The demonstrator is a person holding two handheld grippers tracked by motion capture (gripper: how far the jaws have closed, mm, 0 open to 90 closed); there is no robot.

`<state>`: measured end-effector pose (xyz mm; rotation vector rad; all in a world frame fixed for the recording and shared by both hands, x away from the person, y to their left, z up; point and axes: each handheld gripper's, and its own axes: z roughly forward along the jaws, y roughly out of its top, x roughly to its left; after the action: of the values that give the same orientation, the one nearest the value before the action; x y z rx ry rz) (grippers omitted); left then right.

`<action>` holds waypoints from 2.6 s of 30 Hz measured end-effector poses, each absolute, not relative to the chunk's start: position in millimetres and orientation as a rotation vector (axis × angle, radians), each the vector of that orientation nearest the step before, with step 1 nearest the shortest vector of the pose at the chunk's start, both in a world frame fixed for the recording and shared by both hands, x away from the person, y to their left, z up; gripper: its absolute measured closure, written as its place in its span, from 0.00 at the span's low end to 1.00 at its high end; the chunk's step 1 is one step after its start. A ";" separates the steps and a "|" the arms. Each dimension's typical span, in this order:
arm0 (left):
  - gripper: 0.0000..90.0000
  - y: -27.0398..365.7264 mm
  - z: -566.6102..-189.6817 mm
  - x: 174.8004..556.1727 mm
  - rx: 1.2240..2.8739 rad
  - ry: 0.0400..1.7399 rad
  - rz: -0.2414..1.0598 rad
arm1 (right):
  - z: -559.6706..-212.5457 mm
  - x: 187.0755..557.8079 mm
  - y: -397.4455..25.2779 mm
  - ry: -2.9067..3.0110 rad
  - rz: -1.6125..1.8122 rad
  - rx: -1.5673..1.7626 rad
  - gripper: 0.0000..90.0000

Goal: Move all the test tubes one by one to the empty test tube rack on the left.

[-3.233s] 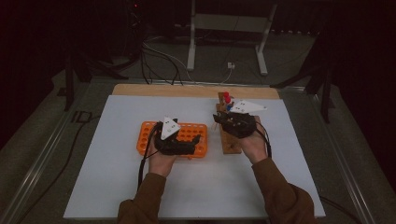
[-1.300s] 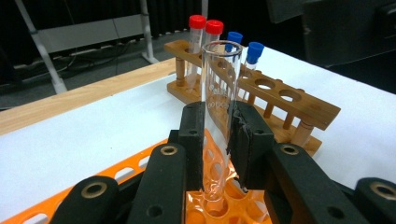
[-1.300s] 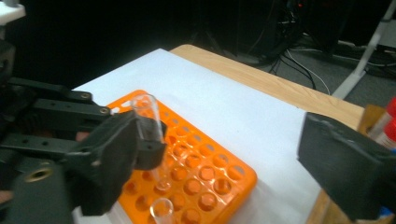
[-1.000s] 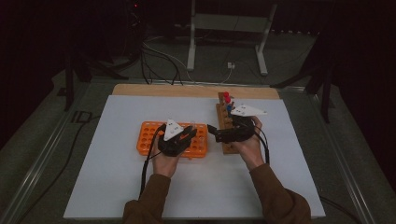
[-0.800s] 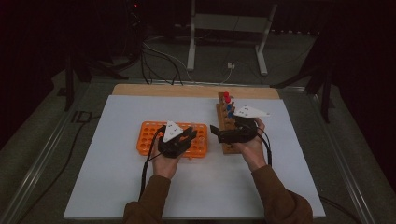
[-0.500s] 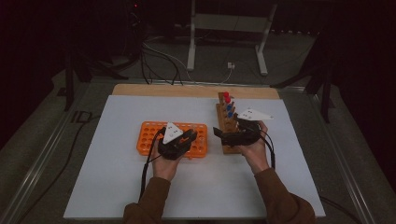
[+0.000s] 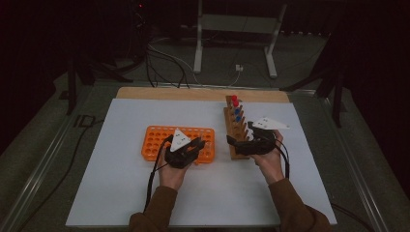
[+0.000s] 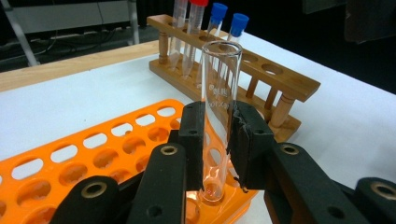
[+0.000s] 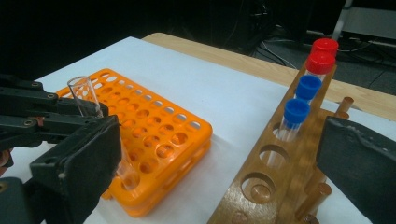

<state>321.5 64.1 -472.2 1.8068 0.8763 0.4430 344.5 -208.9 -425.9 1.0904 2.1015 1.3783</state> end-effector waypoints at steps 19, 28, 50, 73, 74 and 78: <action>0.84 60.8 -486.6 317.3 1.888 0.871 0.451 | -436.2 332.5 -222.7 2.096 1.371 1.112 0.01; 0.84 57.6 -490.6 317.7 1.928 0.864 0.458 | -439.1 330.6 -225.1 2.097 1.372 1.117 0.01; 0.85 56.5 -493.5 318.4 1.982 0.850 0.468 | -442.2 330.0 -223.2 2.103 1.376 1.121 0.01; 0.53 75.9 -483.9 315.6 1.883 0.875 0.441 | -439.4 331.4 -225.9 2.094 1.379 1.120 0.01; 0.50 78.9 -481.8 315.2 1.867 0.881 0.446 | -439.2 331.6 -225.7 2.093 1.378 1.118 0.01; 0.44 89.9 -475.0 314.3 1.846 0.907 0.436 | -437.7 332.4 -224.8 2.094 1.378 1.113 0.01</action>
<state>314.3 89.9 -475.0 1.8460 0.9071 0.4357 332.4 -224.8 -437.7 1.1129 2.0942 1.3784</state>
